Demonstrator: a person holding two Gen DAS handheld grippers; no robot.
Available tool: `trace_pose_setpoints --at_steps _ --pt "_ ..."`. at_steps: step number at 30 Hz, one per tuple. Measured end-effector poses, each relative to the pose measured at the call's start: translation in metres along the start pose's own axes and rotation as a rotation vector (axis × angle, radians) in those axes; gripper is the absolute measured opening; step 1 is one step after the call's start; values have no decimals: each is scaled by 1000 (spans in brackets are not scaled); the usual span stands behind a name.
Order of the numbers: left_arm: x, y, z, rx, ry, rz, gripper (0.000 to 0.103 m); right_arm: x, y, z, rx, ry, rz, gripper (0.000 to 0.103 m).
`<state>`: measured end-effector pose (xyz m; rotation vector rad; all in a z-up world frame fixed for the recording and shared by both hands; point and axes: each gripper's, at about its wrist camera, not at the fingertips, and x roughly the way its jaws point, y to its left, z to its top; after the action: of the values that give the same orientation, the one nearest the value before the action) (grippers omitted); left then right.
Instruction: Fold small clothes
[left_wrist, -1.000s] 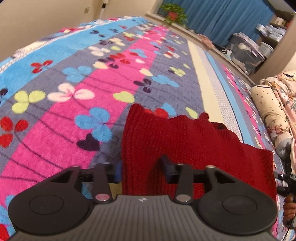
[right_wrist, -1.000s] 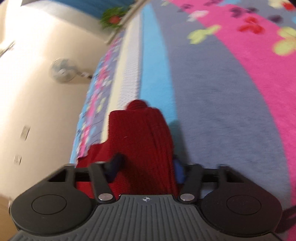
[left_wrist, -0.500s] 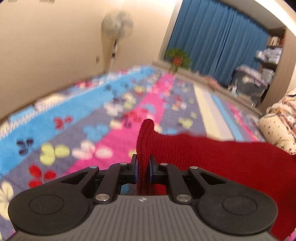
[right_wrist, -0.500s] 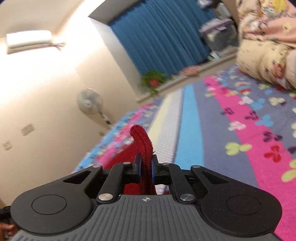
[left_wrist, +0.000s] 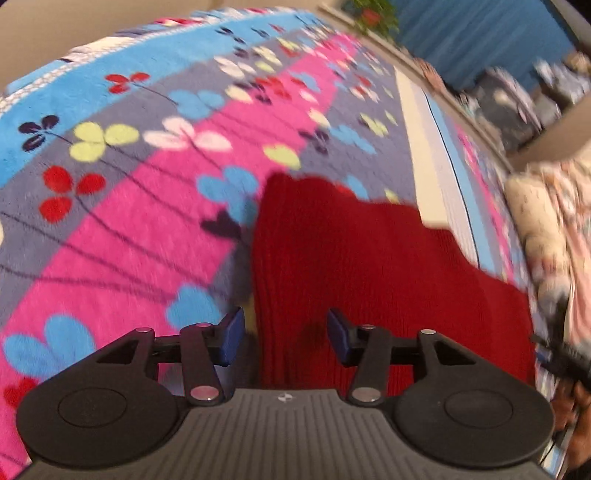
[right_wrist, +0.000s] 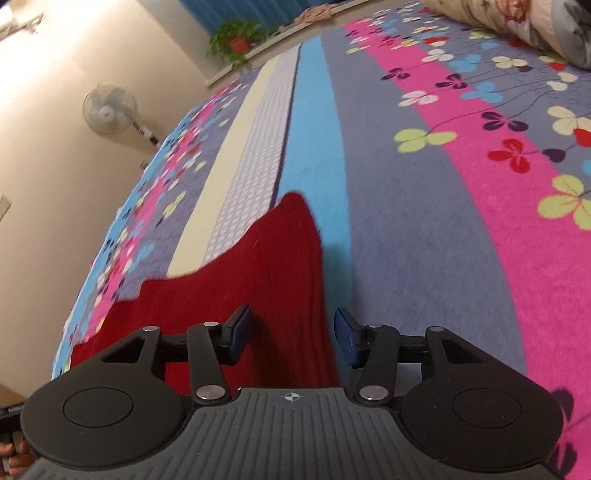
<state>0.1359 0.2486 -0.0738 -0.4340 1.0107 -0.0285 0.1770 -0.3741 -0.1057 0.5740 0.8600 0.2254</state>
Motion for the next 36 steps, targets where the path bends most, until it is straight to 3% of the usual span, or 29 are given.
trace_pose_setpoints --at_steps 6,14,17,19,21,23,25,29,32,35,36 --pt "-15 -16 -32 117 12 87 54 -25 9 -20 -81 55 -44 52" --pt "-47 -21 -61 163 -32 95 51 -71 12 -51 -155 65 -71 51" --pt "-50 -13 -61 129 -30 84 41 -71 12 -60 -164 54 -98 51" --pt "-48 -10 -62 133 -9 75 25 -69 12 -64 -172 55 -95 51" --pt "-48 -12 -65 159 0 78 23 -68 9 -66 -172 54 -92 45" --pt "-50 -13 -69 191 -6 87 18 -66 6 -67 -168 53 -96 26" --pt "-54 -12 -71 181 -39 94 16 -65 4 -67 -171 46 -103 14" --pt "-80 -2 -69 83 -135 47 15 -80 6 -65 -164 -39 -73 11" --pt "-71 -4 -73 97 -59 96 15 -93 8 -62 -152 -85 -61 11" --pt "-47 -6 -75 132 60 151 16 -73 -4 -65 -120 41 -127 12" --pt "-43 -7 -75 141 70 172 22 -66 -7 -67 -119 82 -149 12"
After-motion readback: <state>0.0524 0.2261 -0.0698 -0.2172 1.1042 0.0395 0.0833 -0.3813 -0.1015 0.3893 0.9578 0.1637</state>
